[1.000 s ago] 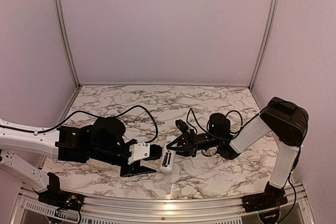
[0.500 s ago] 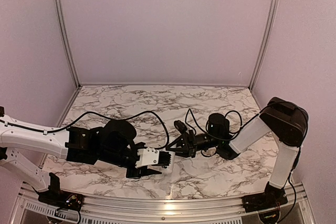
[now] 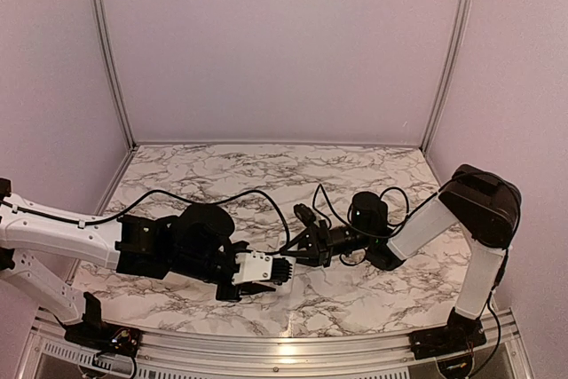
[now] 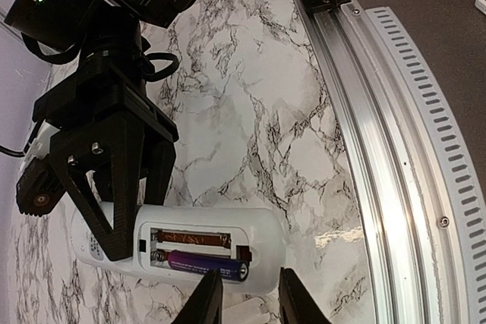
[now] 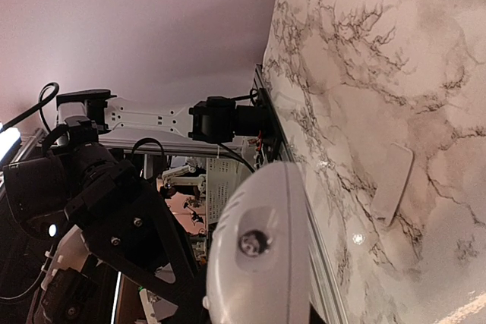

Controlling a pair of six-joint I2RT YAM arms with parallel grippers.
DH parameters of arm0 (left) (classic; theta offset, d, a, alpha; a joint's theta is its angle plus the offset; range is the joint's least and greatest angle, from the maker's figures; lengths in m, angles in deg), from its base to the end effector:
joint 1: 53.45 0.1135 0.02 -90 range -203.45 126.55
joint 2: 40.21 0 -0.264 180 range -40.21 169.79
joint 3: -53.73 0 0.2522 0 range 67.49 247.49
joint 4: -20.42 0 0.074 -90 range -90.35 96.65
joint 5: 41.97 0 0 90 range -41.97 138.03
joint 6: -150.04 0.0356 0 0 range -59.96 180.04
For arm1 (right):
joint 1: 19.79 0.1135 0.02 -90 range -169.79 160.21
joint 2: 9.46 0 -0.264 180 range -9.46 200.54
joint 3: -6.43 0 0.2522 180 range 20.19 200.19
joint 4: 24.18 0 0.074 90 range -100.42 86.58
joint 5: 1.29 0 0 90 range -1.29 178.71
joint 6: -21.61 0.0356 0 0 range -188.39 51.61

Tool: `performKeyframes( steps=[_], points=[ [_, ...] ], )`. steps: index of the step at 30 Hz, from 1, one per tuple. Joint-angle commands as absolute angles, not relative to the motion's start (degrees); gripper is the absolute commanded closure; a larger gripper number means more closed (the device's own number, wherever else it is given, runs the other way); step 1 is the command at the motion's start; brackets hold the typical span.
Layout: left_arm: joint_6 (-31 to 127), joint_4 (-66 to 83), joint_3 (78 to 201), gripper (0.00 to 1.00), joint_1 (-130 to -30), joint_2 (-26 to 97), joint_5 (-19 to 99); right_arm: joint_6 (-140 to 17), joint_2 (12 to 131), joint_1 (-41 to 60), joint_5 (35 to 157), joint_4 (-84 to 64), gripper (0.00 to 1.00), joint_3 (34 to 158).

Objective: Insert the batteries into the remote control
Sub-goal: Load the battery into the battery compartment.

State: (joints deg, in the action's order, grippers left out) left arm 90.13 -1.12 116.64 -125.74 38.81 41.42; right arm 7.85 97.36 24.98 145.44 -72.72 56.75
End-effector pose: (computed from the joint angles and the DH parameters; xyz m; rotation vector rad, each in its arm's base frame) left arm 0.0869 -0.2857 0.2359 1.8130 1.3754 -0.5251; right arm 0.2121 0.2523 0.1429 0.3708 -2.2340 -2.0969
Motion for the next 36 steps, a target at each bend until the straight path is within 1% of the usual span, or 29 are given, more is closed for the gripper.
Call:
performKeyframes(
  steps=[1,21,36],
  points=[
    [91.4,0.0,118.4,0.74,-126.1,39.8,42.5,7.2,96.6,25.6,146.3,-73.6,1.00,58.5],
    [91.4,1.3,118.1,0.79,-126.1,40.4,44.3,7.1,97.0,26.4,146.0,-73.3,1.00,59.0],
    [90.4,0.6,118.9,0.81,-126.1,41.7,46.7,7.3,96.8,26.5,146.0,-73.5,1.00,59.0]
  ],
)
